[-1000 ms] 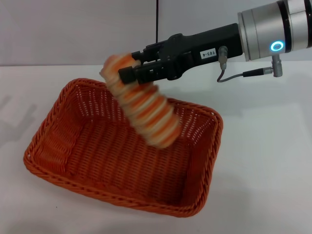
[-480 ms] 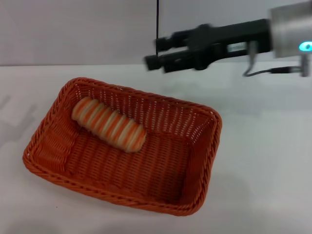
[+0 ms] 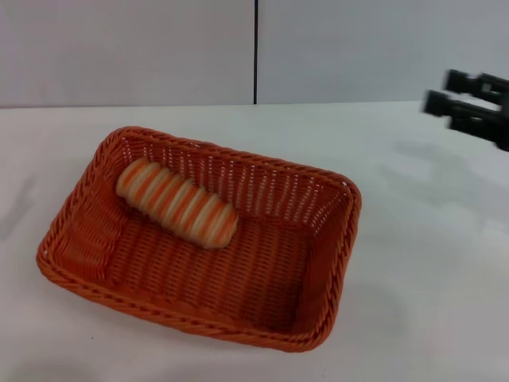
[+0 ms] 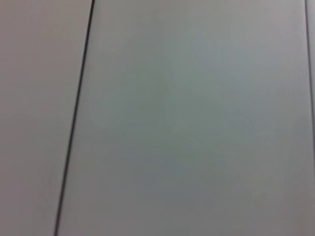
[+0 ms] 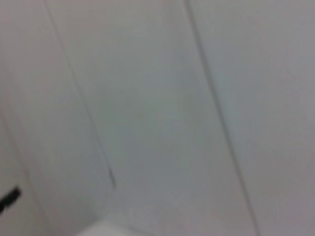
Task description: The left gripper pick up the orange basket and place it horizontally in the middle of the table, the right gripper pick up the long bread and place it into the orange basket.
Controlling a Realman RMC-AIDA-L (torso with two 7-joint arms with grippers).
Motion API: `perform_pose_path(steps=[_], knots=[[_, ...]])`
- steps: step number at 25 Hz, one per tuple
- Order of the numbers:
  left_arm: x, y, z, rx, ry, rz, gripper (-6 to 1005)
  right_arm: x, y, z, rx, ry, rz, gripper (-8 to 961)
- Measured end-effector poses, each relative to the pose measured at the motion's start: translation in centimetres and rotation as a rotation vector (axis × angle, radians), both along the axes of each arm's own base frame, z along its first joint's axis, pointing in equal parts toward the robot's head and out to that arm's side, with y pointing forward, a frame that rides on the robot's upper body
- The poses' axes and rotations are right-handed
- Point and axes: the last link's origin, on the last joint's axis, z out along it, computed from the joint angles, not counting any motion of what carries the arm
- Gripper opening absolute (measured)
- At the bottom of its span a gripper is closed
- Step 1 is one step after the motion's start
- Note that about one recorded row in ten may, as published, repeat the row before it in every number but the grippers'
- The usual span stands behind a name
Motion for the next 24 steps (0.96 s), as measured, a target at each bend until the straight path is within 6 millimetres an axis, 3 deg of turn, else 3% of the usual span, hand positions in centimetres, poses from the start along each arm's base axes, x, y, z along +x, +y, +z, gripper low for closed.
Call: perform_pose_path(steps=[2,5,7,8,12,17,24], knots=[[-0.7,-0.6,0.6,0.039,0.006,0.044,802,2.4,-2.0,0.6,0.170,0.066,0.018,708],[-1.2,-1.1,0.9,0.070,0.006,0.070,802,3.9,-3.6,1.0,0.302,0.100,0.020,708],[-2.3,-2.9,1.8,0.152,0.012,0.140,802,5.7,-5.6,1.0,0.470,0.161,0.008,708],[-2.3,-2.9,1.8,0.152,0.012,0.140,802,5.7,-5.6,1.0,0.470,0.161,0.008,708],[-3.2,-4.5,2.5,0.224,0.006,0.202,802,7.9,-7.9,0.5,0.737,0.194,-0.028,708],[-3.7,-5.5,2.1,0.305,0.014,0.251,802,8.8,-9.1,-0.5,0.892,0.162,-0.062,708],[-3.9,-5.8,1.7,0.350,0.017,0.284,802,8.6,-8.9,-1.2,0.995,0.128,-0.077,708]])
